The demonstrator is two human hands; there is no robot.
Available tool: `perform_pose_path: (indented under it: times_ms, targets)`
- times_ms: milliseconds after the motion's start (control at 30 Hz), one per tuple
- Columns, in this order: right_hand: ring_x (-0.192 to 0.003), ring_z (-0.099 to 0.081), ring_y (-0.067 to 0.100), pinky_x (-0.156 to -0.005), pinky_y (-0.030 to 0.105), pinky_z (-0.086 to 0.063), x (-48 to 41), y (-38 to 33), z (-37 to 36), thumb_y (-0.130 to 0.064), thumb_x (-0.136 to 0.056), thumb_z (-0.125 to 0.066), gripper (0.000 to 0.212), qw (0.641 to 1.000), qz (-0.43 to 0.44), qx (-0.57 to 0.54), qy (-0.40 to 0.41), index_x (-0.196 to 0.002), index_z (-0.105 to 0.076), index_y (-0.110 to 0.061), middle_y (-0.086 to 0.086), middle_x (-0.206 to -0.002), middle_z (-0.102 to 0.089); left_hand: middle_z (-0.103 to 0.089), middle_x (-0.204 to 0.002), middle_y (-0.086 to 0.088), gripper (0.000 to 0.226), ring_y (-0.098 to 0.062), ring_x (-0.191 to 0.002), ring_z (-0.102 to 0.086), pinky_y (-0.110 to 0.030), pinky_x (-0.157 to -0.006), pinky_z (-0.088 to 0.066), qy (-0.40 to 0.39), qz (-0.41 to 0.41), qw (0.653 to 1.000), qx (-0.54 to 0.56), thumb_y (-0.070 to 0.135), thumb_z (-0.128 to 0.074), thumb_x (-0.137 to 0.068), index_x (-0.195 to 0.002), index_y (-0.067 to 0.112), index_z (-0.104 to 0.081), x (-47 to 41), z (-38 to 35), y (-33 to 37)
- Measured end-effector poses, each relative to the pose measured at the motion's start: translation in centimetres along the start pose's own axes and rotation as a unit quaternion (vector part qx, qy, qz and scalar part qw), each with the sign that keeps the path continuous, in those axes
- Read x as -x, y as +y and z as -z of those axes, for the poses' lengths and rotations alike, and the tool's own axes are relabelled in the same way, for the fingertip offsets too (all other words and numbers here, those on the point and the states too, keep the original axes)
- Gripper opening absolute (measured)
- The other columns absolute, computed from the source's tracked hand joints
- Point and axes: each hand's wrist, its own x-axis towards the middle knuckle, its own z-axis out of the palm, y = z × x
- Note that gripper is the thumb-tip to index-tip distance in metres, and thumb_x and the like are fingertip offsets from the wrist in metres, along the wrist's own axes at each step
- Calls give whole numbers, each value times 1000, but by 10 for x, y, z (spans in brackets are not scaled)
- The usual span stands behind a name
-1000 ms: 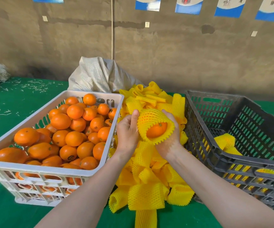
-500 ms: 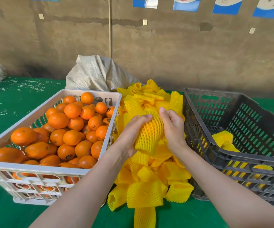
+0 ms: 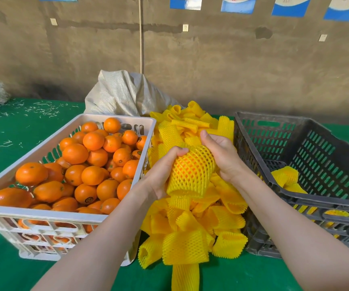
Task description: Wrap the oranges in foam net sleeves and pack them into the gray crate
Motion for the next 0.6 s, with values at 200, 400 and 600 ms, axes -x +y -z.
perform_pose_path:
  times_ms: [200, 400, 600]
  targets:
    - [-50, -29, 1, -49, 19, -26, 0, 16, -4, -19, -93, -56, 47, 980, 102, 101, 138, -52, -33, -19, -14, -48, -31, -74, -82, 10, 23, -11, -79, -71, -30, -68, -54, 96, -51, 992, -62, 55, -55, -86, -94, 35, -61, -6, -11, -1]
    - [-97, -56, 0, -81, 10, -46, 12, 23, -11, -50, -88, -48, 39, 985, -21, 37, 166, -108, -59, -19, -10, -106, -62, -65, -112, 5, 42, -16, -103, -62, -33, -79, -53, 186, -113, 975, -36, 59, -57, -83, -114, 31, -59, -5, -18, -4]
    - [-123, -52, 16, -101, 39, -46, 29, 23, -25, -58, -56, -70, 99, 995, -86, -43, 39, -143, -35, -25, -2, -137, -51, -53, -128, 10, 61, -4, -107, -54, -20, -78, -48, 232, -171, 956, -57, 58, -54, -86, -137, 28, -41, -7, -25, -9]
